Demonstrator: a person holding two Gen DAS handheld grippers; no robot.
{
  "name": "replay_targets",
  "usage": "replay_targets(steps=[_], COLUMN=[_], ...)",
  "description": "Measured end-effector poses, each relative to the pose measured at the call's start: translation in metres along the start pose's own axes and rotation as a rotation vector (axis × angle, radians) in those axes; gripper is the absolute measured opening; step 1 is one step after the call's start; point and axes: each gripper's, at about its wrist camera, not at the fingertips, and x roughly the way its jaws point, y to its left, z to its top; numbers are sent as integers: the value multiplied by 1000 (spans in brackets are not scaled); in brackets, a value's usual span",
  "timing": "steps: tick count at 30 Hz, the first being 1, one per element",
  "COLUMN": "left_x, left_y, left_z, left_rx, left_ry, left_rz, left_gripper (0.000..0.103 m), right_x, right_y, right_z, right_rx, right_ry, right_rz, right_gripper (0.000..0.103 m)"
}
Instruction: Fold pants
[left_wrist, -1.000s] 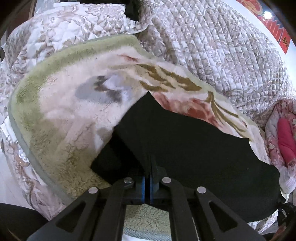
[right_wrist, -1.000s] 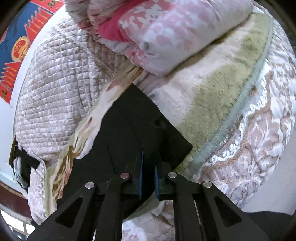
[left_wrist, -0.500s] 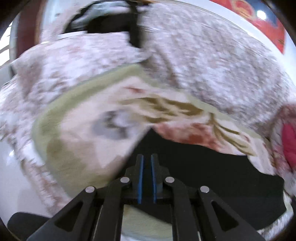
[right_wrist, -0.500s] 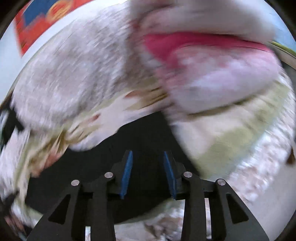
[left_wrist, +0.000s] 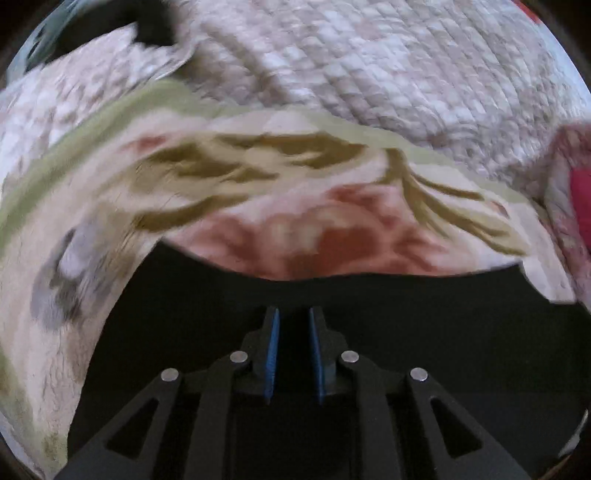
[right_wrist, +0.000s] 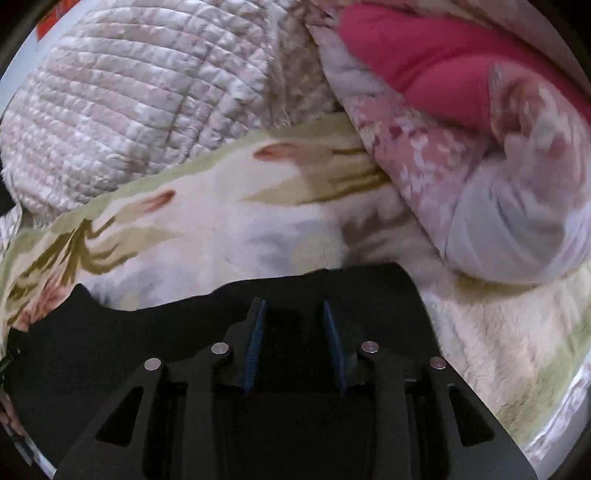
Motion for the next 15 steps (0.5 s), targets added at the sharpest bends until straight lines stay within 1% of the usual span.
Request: replay_targets(steps=[3, 5, 8, 10, 12, 13, 15], left_x=[-1, -3, -10, -14, -13, -9, 6], left_y=[6, 12, 17, 14, 7, 3, 0], left_z=[4, 5, 5, 6, 9, 10, 10], left_rx=[-15, -40, -59, -43, -20, -2, 17], left_ry=[-4, -3, -18, -41, -54, -49, -1], left_rz=[40, 60, 80, 68, 45, 40, 64], left_gripper=[19, 19, 19, 24, 33, 34, 35], right_x=[-7, -14, -25, -27, -27, -24, -18], right_y=[13, 19, 28, 37, 48, 52, 59], right_z=[0, 1, -1, -3, -8, -9, -10], right_rx=[-55, -69, -88, -104, -128, -136, -151], right_ry=[-45, -78, -119, -122, -107, -95, -69], right_rz=[-53, -65, -34, -7, 35, 48, 53], right_gripper=[31, 32, 33, 33, 33, 33, 33])
